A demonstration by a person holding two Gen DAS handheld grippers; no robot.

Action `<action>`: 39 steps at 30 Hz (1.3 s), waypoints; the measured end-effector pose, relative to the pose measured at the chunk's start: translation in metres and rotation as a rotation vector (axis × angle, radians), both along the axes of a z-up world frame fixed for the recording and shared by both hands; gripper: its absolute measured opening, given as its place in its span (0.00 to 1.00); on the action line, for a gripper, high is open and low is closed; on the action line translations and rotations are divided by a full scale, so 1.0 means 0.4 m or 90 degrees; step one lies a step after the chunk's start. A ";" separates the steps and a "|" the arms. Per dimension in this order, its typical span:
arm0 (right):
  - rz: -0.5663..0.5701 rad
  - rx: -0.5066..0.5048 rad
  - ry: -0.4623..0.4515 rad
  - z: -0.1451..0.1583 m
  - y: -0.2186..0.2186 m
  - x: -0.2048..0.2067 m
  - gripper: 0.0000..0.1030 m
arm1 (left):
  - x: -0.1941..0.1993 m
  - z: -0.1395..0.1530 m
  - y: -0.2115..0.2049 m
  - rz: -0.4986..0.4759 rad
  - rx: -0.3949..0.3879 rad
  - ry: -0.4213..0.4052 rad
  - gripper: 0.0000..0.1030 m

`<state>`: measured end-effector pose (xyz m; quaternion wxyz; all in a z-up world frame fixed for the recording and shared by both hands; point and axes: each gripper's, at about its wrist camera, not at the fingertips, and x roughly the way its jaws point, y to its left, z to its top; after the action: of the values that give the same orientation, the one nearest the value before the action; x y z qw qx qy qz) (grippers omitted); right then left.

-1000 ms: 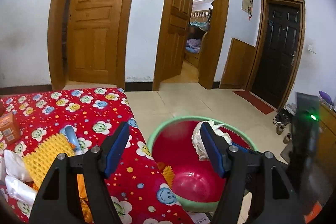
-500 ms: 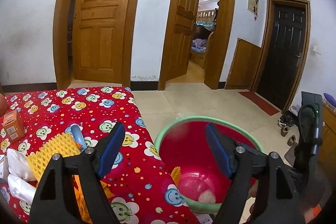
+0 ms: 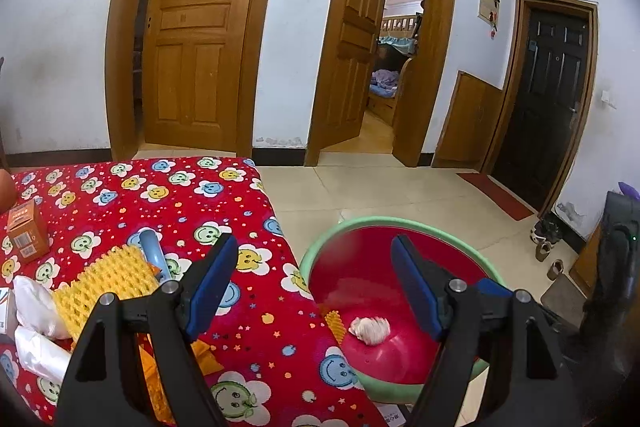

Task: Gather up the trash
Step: 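Move both open tools back over the table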

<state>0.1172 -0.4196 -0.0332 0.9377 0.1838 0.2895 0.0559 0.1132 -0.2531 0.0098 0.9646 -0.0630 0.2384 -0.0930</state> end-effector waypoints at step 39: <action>0.048 -0.009 -0.065 0.097 0.152 -0.035 1.00 | -0.104 0.157 0.252 0.083 0.062 -0.032 0.82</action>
<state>0.1034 -0.3590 0.0057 0.9498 0.1629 0.2483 0.0986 0.0717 -0.1521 0.0727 0.9763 -0.0287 0.2135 -0.0196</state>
